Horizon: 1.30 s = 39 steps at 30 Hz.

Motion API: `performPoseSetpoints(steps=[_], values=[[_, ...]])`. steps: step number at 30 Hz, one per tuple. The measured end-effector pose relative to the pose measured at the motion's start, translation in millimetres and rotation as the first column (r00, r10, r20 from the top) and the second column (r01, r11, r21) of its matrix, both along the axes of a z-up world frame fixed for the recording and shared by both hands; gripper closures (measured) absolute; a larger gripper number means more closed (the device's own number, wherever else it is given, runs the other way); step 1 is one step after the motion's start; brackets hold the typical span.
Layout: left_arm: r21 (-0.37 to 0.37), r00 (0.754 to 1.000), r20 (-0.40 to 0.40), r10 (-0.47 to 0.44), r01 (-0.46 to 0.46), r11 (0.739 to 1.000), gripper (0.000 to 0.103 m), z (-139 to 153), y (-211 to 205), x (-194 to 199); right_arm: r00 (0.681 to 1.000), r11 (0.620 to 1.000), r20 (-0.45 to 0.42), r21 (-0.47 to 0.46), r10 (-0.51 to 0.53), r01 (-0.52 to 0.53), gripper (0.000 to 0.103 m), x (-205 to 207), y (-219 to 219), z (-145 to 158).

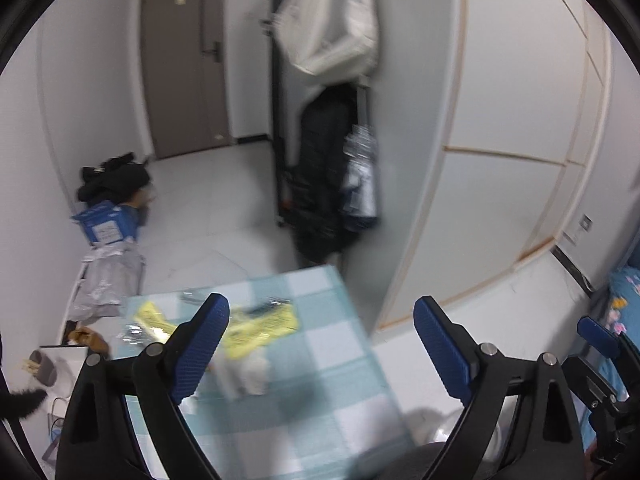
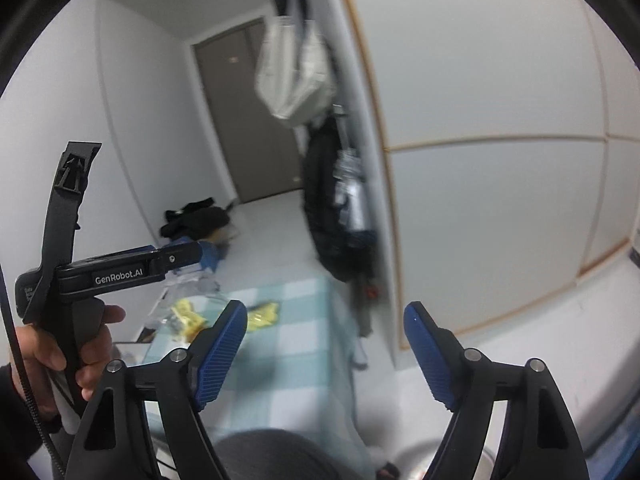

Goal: Collect trash
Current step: 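Move both open grippers back over the table, then close the left gripper on a white tissue while the right gripper grasps a white foam block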

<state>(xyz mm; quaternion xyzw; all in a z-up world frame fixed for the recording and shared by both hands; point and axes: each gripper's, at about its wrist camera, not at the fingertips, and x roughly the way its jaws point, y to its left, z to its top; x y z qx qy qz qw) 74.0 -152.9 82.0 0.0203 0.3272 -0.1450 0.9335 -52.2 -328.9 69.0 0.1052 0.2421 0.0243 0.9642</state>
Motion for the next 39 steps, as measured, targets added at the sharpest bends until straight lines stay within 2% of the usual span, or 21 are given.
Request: performPoseSetpoints(steps=[8, 16, 21, 25, 28, 33, 39], values=[[-0.082, 0.988, 0.008, 0.154, -0.153, 0.985, 0.006, -5, 71, 12, 0.990, 0.989, 0.015, -0.028, 0.142, -0.142, 0.016, 44, 71, 1], [-0.078, 0.963, 0.017, 0.269, -0.267, 0.961, 0.006, -28, 111, 25, 0.970, 0.970, -0.019, -0.021, 0.241, -0.242, 0.013, 86, 123, -14], [-0.062, 0.954, 0.023, 0.299, -0.297, 0.953, 0.005, -40, 130, 29, 0.957, 0.958, -0.051, -0.028, 0.285, -0.286, 0.012, 106, 150, -27], [-0.084, 0.945, 0.011, 0.327, -0.325, 0.942, 0.005, -52, 154, 34, 0.945, 0.948, -0.086, -0.022, 0.315, -0.318, 0.011, 121, 167, -39], [-0.108, 0.936, -0.019, 0.351, -0.351, 0.930, 0.005, -63, 172, 40, 0.935, 0.940, -0.114, -0.022, 0.335, -0.340, 0.011, 134, 178, -50], [-0.096, 0.930, -0.062, 0.362, -0.367, 0.925, 0.005, -79, 193, 50, 0.914, 0.926, -0.174, -0.029, 0.366, -0.376, 0.011, 159, 200, -74], [-0.102, 0.919, -0.127, 0.373, -0.386, 0.917, 0.005, -89, 214, 63, 0.871, 0.899, -0.273, -0.048, 0.408, -0.436, 0.011, 191, 225, -107]])
